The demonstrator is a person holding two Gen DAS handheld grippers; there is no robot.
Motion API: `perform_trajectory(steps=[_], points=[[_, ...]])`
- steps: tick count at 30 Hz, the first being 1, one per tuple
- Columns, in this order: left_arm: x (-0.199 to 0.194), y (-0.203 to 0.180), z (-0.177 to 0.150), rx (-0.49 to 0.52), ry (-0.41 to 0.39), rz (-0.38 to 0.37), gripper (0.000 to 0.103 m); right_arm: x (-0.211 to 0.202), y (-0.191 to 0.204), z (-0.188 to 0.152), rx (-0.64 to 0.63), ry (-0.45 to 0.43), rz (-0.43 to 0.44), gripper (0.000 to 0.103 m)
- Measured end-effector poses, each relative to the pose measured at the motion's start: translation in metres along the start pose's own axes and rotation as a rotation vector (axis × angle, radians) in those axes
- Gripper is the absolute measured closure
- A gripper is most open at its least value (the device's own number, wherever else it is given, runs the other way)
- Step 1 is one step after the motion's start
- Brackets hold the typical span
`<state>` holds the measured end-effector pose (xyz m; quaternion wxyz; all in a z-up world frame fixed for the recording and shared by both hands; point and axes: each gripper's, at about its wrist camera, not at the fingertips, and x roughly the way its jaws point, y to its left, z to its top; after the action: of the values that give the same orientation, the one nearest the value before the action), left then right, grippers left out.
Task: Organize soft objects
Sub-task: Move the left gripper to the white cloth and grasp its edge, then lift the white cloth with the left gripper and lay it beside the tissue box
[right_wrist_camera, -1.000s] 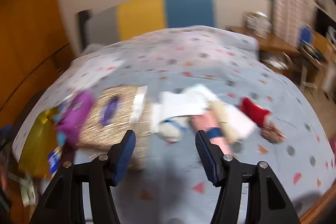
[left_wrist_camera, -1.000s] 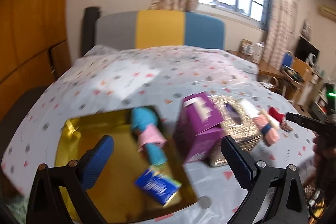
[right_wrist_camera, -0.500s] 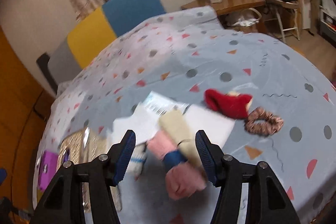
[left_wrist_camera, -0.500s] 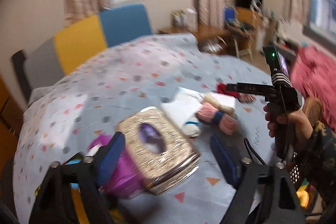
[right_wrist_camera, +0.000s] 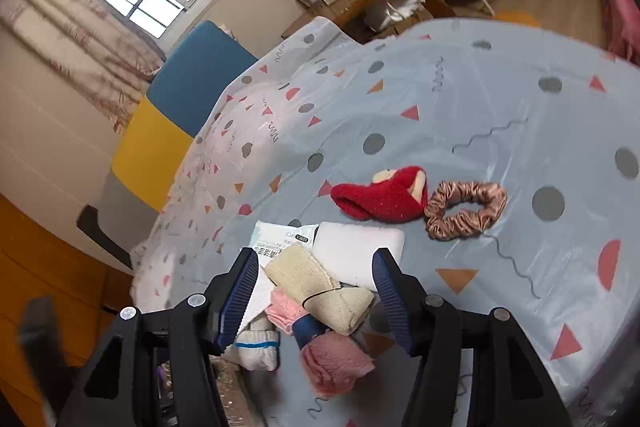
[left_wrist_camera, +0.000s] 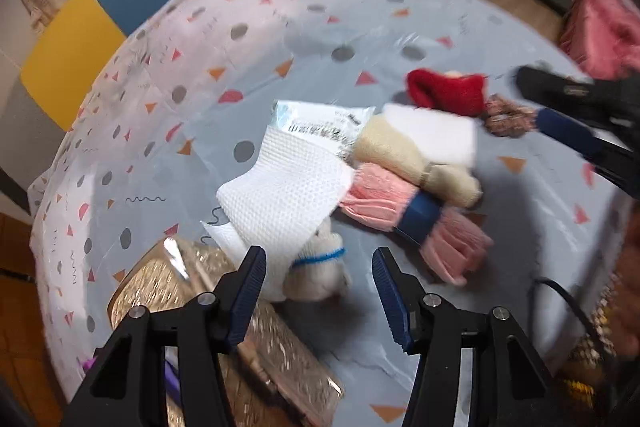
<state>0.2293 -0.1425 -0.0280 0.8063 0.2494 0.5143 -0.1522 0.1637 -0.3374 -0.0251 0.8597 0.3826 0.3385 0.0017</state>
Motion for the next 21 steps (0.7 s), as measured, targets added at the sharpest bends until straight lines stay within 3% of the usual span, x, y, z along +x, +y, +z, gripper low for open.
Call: perform_trajectory(steps=[8,10,15,17,21], points=[[0.048,-0.007,0.023,-0.006,0.109,0.048,0.047,0.005,-0.003,0.000,0.034,0.040,0.060,0.043],[0.057,-0.006,0.028,-0.037,0.120,0.034,0.052,0.005,-0.004,0.000,0.034,0.042,0.068,0.043],[0.057,0.006,0.031,-0.095,0.062,0.026,0.094,0.007,-0.003,-0.001,0.034,0.056,0.077,0.043],[0.059,0.011,0.030,-0.114,0.057,0.017,0.095,0.007,-0.001,-0.002,0.023,0.058,0.073,0.043],[0.034,0.025,0.029,-0.196,-0.042,-0.086,0.099,0.006,0.001,-0.003,-0.001,0.042,0.061,0.043]])
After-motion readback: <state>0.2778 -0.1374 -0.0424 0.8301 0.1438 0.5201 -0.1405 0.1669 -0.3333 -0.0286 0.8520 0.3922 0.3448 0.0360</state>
